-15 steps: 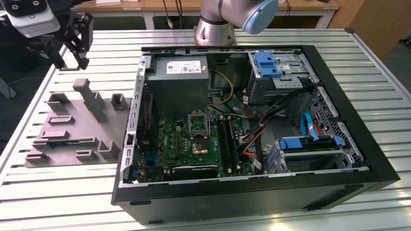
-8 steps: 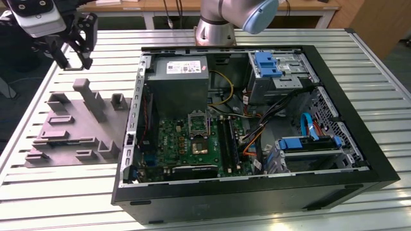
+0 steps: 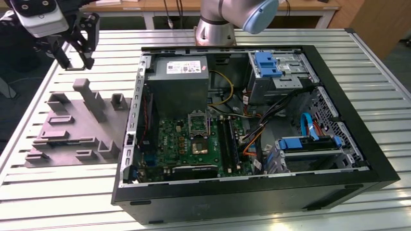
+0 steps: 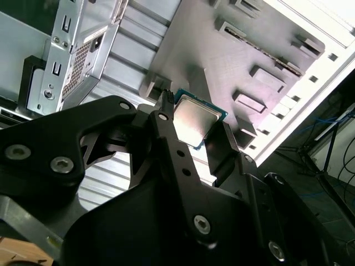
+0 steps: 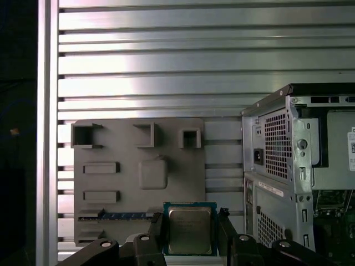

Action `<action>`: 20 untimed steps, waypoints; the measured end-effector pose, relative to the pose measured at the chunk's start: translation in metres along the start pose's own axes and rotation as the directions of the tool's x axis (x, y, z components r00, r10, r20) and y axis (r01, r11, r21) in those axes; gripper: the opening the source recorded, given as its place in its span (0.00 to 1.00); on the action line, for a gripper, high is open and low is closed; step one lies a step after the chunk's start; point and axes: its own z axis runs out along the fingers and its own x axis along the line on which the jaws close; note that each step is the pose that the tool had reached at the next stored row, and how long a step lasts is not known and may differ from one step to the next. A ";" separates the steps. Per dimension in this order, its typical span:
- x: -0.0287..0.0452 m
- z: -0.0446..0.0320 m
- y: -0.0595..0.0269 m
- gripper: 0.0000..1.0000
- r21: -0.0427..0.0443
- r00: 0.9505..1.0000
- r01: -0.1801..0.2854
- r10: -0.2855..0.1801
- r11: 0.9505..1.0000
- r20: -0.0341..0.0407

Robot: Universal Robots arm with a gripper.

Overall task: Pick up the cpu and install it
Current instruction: 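Pick up the cpu and move it towards the insertion slot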

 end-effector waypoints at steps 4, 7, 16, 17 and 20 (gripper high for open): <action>-0.0009 0.0000 0.0000 0.47 0.000 1.000 0.000 0.000 1.000 0.000; -0.0015 0.0000 0.0001 0.47 0.000 1.000 0.000 0.000 1.000 0.000; -0.0037 0.0000 0.0001 0.47 0.000 1.000 0.000 0.000 1.000 0.000; -0.0039 0.0000 0.0001 0.47 0.000 1.000 0.000 0.000 1.000 0.000; -0.0046 0.0000 0.0002 0.47 0.000 1.000 0.000 0.000 1.000 0.000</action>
